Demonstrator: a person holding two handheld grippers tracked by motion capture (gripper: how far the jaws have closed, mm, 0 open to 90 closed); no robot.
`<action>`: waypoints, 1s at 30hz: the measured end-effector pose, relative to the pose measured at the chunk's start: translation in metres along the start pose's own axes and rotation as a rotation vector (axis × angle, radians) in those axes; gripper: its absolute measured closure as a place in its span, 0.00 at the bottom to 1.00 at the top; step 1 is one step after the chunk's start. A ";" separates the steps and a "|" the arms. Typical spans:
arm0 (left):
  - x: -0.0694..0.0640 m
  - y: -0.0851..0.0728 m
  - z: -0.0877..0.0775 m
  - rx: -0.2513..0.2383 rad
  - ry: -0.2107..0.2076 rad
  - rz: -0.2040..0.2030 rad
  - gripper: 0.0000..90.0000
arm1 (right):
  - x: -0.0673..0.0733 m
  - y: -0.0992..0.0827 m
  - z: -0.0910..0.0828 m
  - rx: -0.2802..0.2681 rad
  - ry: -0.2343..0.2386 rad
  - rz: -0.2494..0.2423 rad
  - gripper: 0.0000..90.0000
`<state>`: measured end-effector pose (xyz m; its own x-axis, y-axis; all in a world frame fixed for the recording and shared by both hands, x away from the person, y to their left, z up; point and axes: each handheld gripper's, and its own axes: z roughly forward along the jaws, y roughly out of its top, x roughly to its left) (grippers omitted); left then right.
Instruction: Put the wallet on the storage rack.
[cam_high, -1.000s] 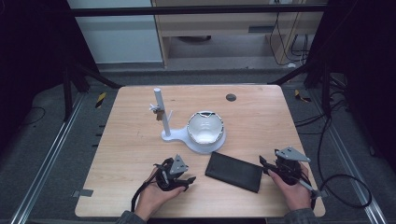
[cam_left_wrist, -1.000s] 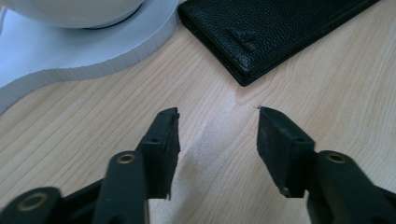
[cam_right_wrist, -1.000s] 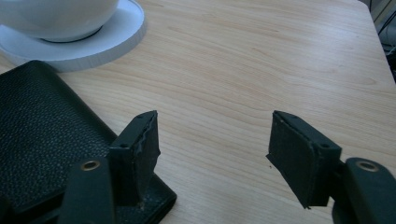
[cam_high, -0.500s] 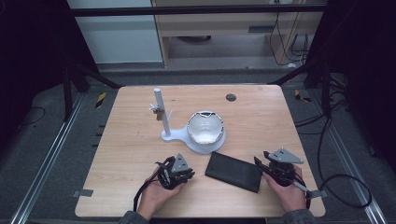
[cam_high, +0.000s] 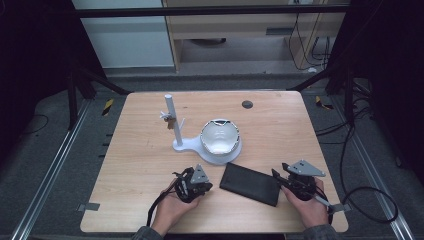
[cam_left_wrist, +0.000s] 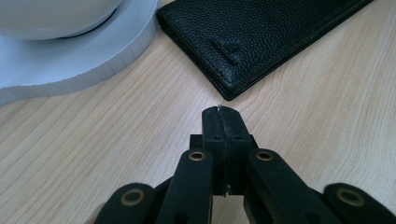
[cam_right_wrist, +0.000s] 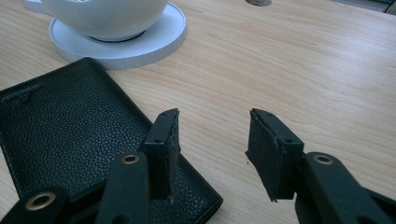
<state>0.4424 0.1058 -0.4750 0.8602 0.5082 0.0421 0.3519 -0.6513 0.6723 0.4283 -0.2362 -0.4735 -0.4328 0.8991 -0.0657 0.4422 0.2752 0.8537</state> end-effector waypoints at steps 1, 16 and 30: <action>0.000 0.001 0.000 0.005 0.002 0.005 1.00 | 0.000 0.000 0.000 0.000 0.000 0.000 0.58; 0.003 0.007 0.004 0.044 -0.002 0.021 1.00 | 0.004 -0.002 -0.001 -0.007 -0.011 0.011 0.26; 0.001 0.016 0.016 0.080 -0.007 0.055 1.00 | 0.007 -0.002 0.000 0.002 0.001 -0.011 0.28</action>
<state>0.4551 0.0871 -0.4759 0.8816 0.4664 0.0724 0.3316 -0.7212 0.6082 0.4241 -0.2300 -0.4754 -0.4384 0.8957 -0.0744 0.4387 0.2855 0.8521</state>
